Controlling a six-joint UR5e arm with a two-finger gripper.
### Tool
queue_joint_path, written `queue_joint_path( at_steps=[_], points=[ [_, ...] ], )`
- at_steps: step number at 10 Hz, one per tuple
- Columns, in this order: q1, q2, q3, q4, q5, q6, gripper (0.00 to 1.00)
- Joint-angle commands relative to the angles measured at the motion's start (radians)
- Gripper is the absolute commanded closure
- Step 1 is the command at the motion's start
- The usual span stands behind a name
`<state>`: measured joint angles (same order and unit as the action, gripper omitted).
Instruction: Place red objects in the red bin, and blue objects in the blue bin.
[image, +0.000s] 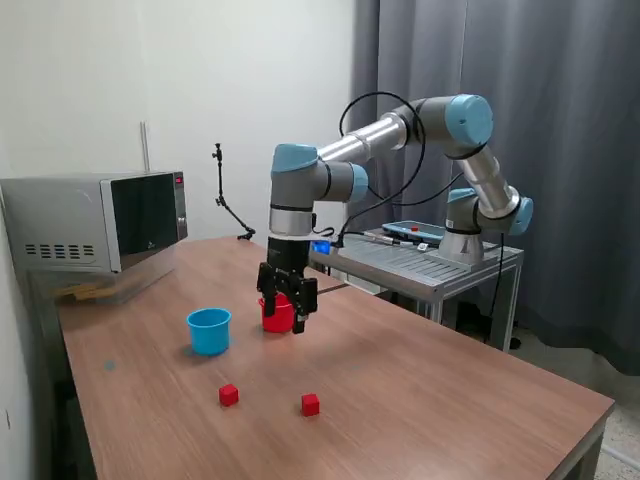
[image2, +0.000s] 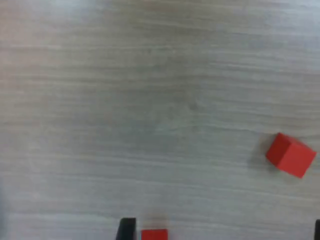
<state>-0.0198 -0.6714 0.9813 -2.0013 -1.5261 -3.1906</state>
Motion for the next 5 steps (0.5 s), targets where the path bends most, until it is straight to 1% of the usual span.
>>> queue_joint_path(
  at_steps=[1, 3, 5],
  points=[
    [-0.023, 0.042, -0.059, 0.045, 0.027, -0.098, 0.0],
    [-0.035, 0.097, -0.119, 0.068, 0.026, -0.139, 0.0],
    [-0.046, 0.113, -0.145, 0.064, 0.021, -0.121, 0.0]
  ],
)
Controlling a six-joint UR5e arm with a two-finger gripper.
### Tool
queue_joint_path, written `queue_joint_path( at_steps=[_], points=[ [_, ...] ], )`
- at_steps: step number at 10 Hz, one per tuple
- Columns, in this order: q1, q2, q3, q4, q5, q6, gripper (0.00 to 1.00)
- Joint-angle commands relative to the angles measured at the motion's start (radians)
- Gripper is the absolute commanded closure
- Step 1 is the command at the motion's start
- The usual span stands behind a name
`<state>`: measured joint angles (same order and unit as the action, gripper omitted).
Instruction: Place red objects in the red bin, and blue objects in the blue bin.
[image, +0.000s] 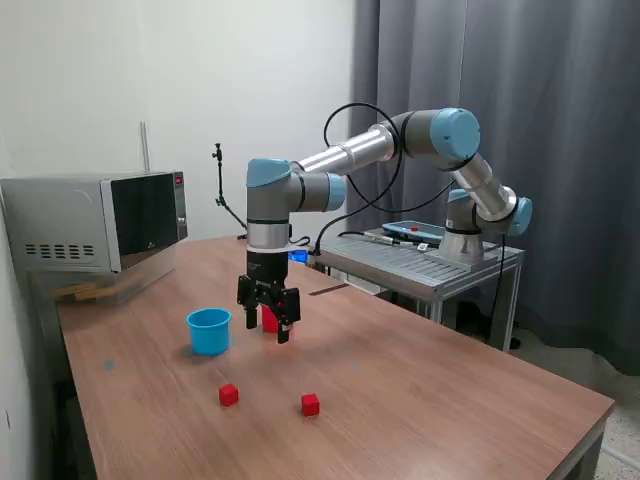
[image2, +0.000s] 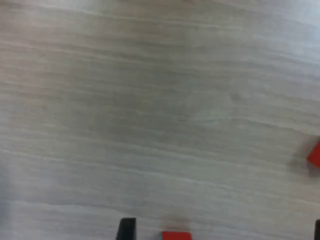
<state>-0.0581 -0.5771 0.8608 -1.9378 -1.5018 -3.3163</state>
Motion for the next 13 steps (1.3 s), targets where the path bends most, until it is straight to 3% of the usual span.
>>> queue_joint_path(
  at_steps=[1, 4, 5, 13],
  points=[
    [-0.009, 0.045, -0.057, -0.01, 0.0, 0.029, 0.0],
    [-0.008, 0.079, -0.089, -0.059, 0.008, 0.044, 0.0],
    [-0.003, 0.085, -0.092, -0.067, 0.011, 0.085, 0.0],
    [0.035, 0.178, -0.155, -0.067, 0.017, 0.081, 0.0]
  ],
)
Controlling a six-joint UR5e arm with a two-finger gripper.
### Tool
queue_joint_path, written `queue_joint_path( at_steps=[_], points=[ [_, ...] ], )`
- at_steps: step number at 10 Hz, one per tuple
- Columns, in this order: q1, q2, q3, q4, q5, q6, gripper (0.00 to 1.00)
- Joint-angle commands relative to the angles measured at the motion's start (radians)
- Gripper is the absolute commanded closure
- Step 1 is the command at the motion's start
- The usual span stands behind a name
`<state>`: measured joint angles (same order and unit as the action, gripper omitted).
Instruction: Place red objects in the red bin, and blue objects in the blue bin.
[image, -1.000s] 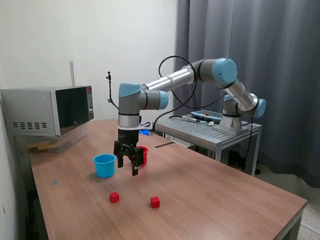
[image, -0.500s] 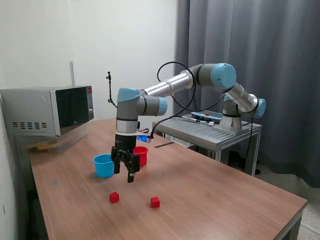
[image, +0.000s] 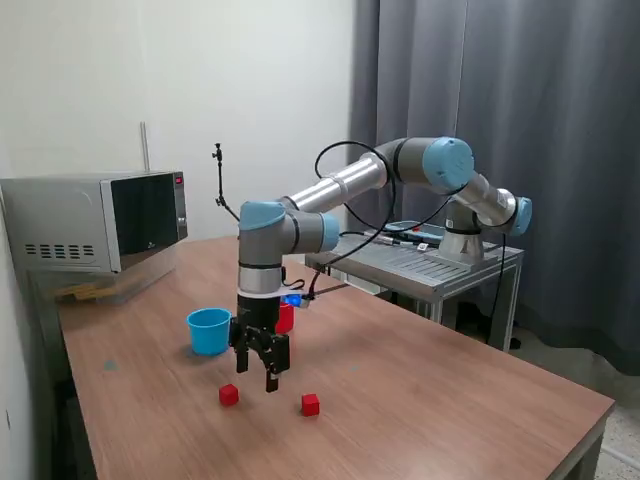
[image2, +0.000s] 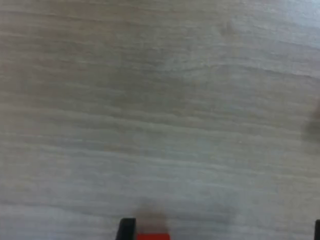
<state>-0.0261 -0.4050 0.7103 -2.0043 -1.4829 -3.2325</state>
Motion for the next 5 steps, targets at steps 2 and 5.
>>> queue_joint_path(
  at_steps=[2, 5],
  points=[
    [0.002, 0.008, -0.014, -0.031, -0.008, 0.0, 0.0],
    [-0.008, 0.012, -0.015, -0.065, -0.007, 0.005, 0.0]
  ],
)
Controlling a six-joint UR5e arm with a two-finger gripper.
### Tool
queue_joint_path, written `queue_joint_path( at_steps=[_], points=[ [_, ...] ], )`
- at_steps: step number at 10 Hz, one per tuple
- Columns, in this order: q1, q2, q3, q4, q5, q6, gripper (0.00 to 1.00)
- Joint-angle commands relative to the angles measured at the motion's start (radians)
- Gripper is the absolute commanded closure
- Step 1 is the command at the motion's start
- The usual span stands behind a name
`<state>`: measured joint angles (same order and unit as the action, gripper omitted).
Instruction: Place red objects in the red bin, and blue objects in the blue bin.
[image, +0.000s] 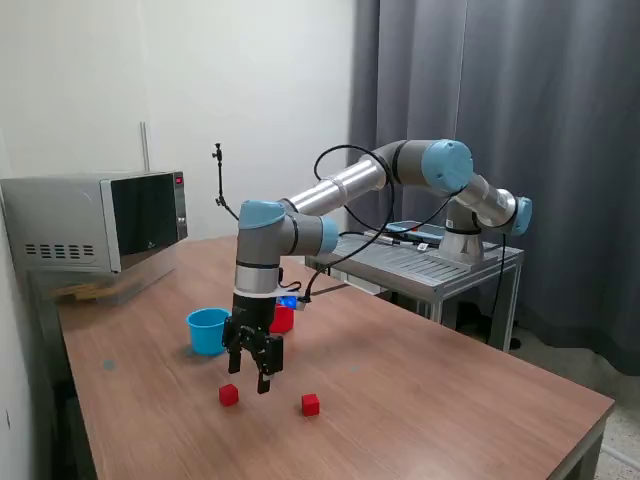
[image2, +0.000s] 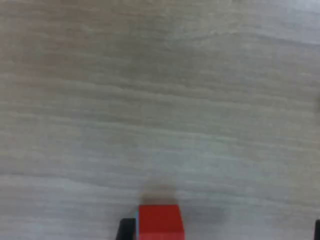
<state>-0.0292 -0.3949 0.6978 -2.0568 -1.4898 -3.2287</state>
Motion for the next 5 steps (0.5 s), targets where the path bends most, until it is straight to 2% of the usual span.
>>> queue_joint_path(
  at_steps=[1, 5],
  points=[
    [-0.008, 0.011, -0.006, -0.013, 0.0, 0.001, 0.0],
    [-0.028, 0.031, -0.032, -0.019, -0.001, 0.001, 0.0]
  ],
)
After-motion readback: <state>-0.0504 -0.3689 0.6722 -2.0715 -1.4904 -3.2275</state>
